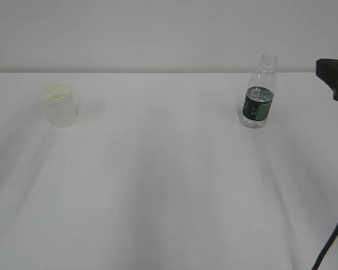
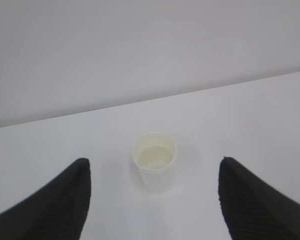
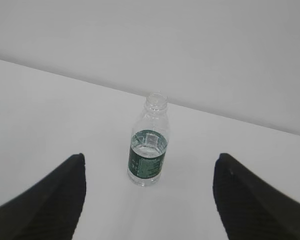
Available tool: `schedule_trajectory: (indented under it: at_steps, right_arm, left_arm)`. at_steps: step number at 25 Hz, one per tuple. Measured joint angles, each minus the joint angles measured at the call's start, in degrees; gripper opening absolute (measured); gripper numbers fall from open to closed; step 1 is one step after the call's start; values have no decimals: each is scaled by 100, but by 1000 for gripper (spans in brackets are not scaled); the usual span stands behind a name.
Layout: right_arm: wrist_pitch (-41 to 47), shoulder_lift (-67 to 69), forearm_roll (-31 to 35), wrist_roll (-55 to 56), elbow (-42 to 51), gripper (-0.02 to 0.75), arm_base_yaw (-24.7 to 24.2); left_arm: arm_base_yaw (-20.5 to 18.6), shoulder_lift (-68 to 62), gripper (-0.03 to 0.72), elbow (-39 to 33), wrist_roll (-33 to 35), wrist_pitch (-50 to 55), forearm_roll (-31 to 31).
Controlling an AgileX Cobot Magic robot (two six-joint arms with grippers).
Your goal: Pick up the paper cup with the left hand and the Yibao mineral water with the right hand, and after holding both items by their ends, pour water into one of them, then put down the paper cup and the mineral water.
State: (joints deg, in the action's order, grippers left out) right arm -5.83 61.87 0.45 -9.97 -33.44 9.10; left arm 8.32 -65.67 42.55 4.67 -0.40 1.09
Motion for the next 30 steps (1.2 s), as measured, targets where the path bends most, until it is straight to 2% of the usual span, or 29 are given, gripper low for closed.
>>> schedule_trajectory:
  at_steps: [7, 13, 21, 30]
  right_arm:
    - [1764, -1843, 0, -3, 13, 595, 0]
    - [3304, -3302, -86, 120, 22, 594, 0]
    - [4792, -4679, -1116, 1101, 22, 594, 0]
    - [6115, -5637, -1451, 1385, 22, 594, 0]
  left_arm:
    - [0, 1573, 573, -3, 0, 1639, -347]
    - [0, 2613, 573, -3, 0, 2761, -314]
    - [0, 3819, 556, -13, -110, 3912, -158]
    - [0, 4953, 554, -616, -302, 5025, -109]
